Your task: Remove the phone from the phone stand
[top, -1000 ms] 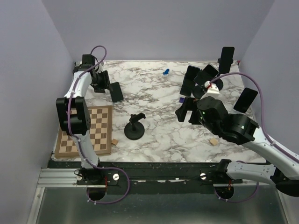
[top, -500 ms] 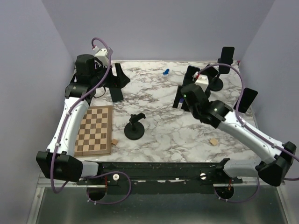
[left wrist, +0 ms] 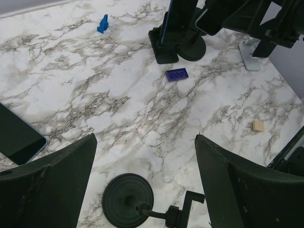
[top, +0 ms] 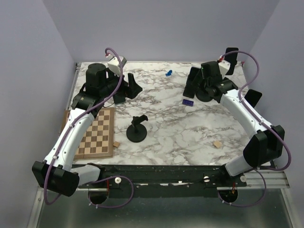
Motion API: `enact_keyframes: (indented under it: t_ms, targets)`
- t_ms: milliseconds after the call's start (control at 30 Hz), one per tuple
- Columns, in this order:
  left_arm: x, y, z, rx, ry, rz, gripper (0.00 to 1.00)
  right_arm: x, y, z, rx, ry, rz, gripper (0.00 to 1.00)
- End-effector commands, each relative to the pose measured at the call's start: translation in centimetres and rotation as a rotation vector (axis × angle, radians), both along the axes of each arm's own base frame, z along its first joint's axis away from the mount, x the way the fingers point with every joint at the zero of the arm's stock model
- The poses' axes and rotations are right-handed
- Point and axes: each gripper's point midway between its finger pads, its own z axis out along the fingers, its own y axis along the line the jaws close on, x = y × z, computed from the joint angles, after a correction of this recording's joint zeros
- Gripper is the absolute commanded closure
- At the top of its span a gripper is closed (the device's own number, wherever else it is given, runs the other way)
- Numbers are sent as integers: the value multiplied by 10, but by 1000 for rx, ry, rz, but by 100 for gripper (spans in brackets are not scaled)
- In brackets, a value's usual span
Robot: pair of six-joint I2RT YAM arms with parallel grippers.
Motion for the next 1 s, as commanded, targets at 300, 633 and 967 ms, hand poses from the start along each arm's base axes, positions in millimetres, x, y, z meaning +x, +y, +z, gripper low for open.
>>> enact_keyframes:
  t_ms: [300, 633, 967]
  targets:
    - [-13, -23, 3, 27, -78, -87, 8, 36, -10, 29, -83, 1, 11, 0]
    - [-16, -24, 8, 22, -97, -96, 8, 47, -40, 31, -35, -64, -155, 0]
    - [-21, -32, 8, 11, -87, -128, 8, 65, -66, 35, -22, -151, -179, 0]
